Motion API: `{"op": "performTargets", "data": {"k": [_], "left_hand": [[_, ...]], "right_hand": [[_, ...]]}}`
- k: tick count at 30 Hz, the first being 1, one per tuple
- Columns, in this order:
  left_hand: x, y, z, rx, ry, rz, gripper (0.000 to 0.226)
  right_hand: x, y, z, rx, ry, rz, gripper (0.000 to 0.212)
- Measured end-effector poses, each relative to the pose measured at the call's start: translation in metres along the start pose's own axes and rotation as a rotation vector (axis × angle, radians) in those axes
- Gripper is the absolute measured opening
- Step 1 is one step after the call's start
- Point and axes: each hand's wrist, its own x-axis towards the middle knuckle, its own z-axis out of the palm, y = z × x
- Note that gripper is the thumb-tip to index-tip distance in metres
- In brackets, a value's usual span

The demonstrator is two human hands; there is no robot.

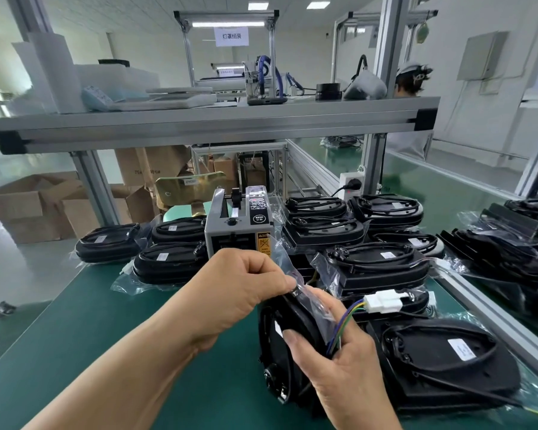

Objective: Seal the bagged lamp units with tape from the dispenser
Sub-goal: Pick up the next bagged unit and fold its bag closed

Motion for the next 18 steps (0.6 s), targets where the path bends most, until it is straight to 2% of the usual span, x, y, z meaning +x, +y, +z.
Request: {"op": "performTargets", "data": {"k": [18], "left_hand": [[0.0042,-0.0028,0.0041,0.069,0.025,-0.015,0.023]], "right_hand": [[-0.0019,-0.0017,0.0009,0.009,-0.003,0.017,0.058]]}}
